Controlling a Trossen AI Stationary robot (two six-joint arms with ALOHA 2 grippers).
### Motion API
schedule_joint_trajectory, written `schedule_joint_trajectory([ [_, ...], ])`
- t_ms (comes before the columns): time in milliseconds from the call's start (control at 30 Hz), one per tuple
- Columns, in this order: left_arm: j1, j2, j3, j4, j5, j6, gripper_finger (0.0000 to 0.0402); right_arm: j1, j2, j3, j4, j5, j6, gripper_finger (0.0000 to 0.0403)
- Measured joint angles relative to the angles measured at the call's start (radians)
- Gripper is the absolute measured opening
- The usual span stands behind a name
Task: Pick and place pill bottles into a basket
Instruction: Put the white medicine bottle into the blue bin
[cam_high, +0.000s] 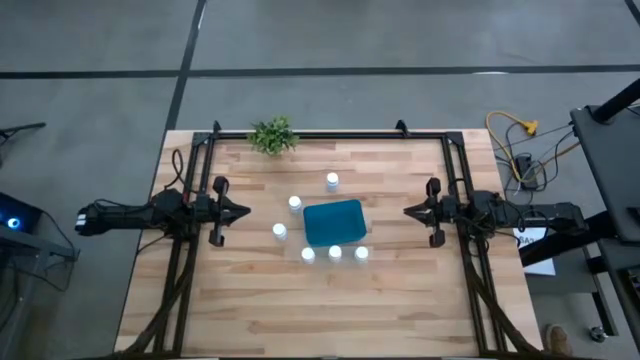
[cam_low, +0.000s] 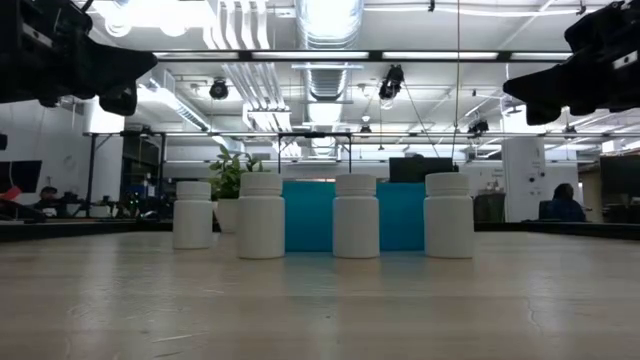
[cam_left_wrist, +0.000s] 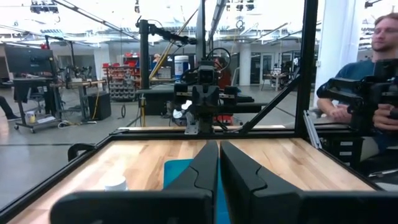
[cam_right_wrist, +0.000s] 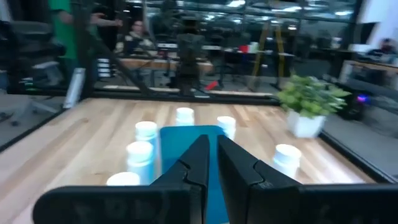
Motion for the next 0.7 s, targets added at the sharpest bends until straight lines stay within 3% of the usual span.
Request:
schedule_joint_trajectory([
  [467, 0.000, 0.035, 0.080, -0.022, 0.007, 0.113, 0.0000, 0.000, 0.000, 0.000, 0.196, 0.058, -0.012, 0.0024],
  [700, 0.000, 0.094, 0.102, -0.022, 0.039, 0.149, 0.0029, 0.000, 0.000, 0.000, 0.248, 0.077, -0.033, 0.0065],
])
